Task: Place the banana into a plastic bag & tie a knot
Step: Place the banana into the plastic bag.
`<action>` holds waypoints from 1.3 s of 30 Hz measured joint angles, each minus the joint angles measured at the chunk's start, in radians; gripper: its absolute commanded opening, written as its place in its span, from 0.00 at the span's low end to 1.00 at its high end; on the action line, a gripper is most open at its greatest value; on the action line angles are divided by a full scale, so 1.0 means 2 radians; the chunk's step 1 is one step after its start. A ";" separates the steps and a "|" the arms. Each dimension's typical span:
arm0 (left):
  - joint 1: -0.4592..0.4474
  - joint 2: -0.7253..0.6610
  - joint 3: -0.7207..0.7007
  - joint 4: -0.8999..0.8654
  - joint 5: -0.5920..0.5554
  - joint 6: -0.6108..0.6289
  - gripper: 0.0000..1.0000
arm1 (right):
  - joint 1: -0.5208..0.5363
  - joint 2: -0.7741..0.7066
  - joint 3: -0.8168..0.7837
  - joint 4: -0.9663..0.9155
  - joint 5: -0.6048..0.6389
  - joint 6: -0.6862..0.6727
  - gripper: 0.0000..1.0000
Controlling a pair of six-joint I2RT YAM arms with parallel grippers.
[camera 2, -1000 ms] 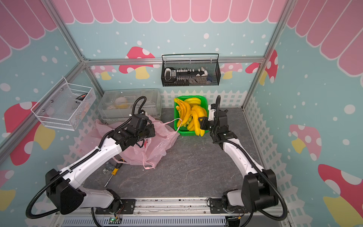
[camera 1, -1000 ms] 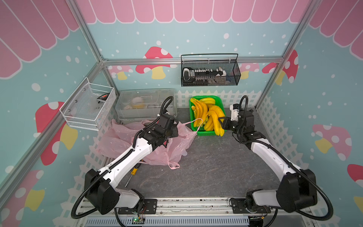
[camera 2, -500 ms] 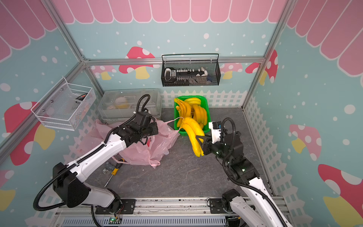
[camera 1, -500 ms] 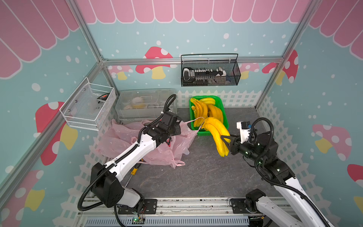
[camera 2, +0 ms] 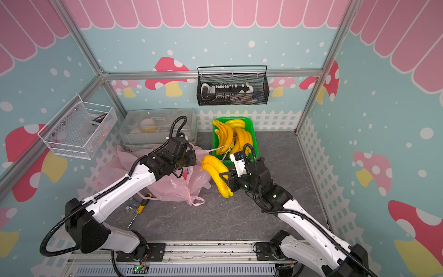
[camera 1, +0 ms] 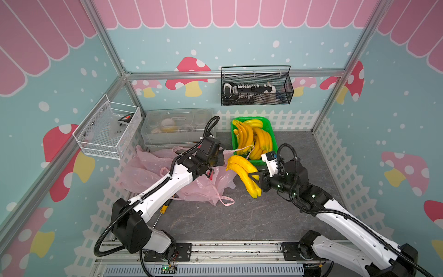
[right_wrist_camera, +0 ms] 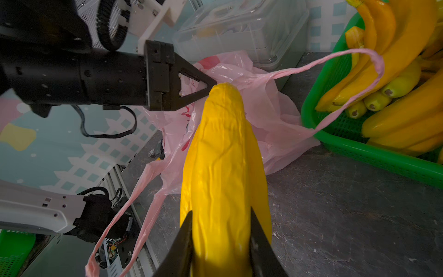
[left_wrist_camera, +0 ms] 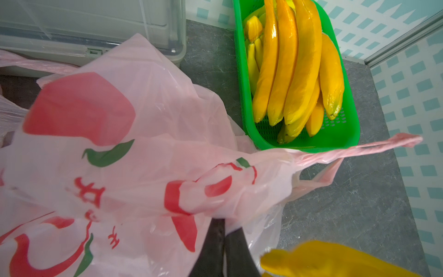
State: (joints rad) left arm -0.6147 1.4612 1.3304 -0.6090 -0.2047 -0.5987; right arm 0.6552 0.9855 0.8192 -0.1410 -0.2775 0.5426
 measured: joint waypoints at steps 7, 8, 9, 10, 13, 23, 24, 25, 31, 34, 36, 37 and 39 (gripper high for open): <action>-0.009 -0.060 -0.005 0.006 0.006 0.000 0.00 | 0.017 0.089 0.005 0.047 0.007 0.018 0.22; -0.011 -0.068 -0.007 0.009 0.008 0.000 0.00 | 0.020 0.097 0.009 0.052 0.007 0.021 0.22; -0.014 -0.076 -0.010 0.012 0.010 0.000 0.00 | 0.023 0.106 0.016 0.055 0.008 0.023 0.21; -0.017 -0.082 -0.012 0.016 0.011 0.000 0.00 | 0.027 0.115 0.025 0.059 0.007 0.026 0.21; -0.027 -0.091 -0.020 0.023 0.018 0.000 0.00 | 0.033 0.139 0.057 0.068 0.010 0.035 0.21; -0.057 -0.104 -0.045 0.046 0.030 0.002 0.00 | 0.033 0.222 0.137 0.078 0.049 0.076 0.23; -0.057 -0.109 -0.050 0.049 0.030 0.001 0.00 | 0.033 0.233 0.140 0.080 0.052 0.080 0.27; -0.057 -0.114 -0.053 0.049 0.029 0.000 0.00 | 0.033 0.245 0.141 0.082 0.052 0.084 0.32; -0.014 -0.123 -0.054 0.048 0.037 -0.025 0.00 | 0.033 0.285 0.148 0.081 0.049 0.078 0.73; 0.026 -0.118 -0.055 0.044 0.039 -0.033 0.00 | 0.033 0.266 0.148 0.067 0.044 0.056 0.82; 0.043 -0.109 -0.055 0.043 0.042 -0.034 0.00 | 0.033 0.236 0.147 0.048 0.044 0.036 0.83; 0.048 -0.103 -0.055 0.043 0.044 -0.034 0.00 | 0.033 0.213 0.146 0.037 0.047 0.025 0.84; 0.052 -0.087 -0.055 0.043 0.046 -0.034 0.00 | 0.032 0.167 0.146 0.016 0.052 0.005 0.85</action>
State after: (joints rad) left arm -0.5098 1.2865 1.2213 -0.5220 -0.1123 -0.6662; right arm 0.7200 1.3190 1.1118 -0.1081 -0.1730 0.5518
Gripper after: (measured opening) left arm 0.049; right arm 0.839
